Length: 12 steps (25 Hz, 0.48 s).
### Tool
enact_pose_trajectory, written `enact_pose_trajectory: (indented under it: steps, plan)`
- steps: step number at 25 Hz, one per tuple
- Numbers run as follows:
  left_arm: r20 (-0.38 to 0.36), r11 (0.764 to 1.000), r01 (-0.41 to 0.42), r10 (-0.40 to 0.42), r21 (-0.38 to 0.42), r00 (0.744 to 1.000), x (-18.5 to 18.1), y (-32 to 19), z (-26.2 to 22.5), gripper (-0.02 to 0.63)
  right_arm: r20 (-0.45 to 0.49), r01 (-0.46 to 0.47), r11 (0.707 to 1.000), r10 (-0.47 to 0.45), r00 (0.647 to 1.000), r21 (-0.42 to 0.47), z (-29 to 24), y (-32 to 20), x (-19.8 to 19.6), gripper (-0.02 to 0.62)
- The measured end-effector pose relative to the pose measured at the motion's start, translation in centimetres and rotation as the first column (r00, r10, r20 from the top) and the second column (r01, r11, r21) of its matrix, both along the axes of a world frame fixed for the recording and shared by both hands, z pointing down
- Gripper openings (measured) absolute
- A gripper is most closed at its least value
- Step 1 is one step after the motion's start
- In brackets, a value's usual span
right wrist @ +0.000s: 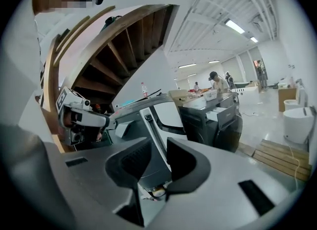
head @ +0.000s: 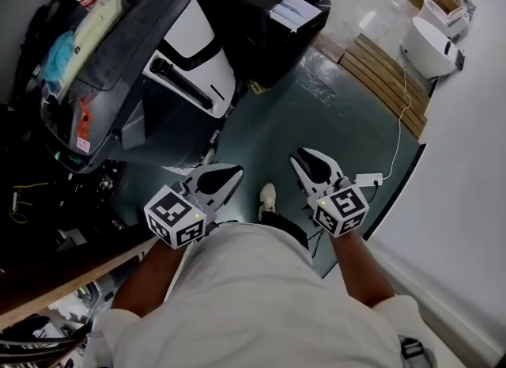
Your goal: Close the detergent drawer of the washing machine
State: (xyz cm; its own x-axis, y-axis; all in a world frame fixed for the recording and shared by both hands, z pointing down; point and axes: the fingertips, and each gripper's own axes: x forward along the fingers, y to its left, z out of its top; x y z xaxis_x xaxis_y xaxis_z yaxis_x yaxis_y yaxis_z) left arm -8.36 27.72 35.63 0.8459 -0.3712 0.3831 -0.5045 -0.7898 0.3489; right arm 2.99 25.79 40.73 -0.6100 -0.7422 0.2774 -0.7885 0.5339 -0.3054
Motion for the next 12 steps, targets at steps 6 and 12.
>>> enact_pose_trajectory:
  steps: [6,12]
  plan:
    - [-0.003,1.0,-0.013,0.013,-0.014,1.0,1.8,-4.2,0.1,-0.006,-0.003,-0.026,1.0,0.026,1.0,-0.011,0.7,-4.0,2.0,0.077]
    - [-0.037,0.999,-0.04,0.039,-0.009,0.999,2.1,-8.7,0.0,-0.006,-0.023,-0.044,0.998,0.043,0.999,-0.04,2.0,-8.5,2.6,0.077]
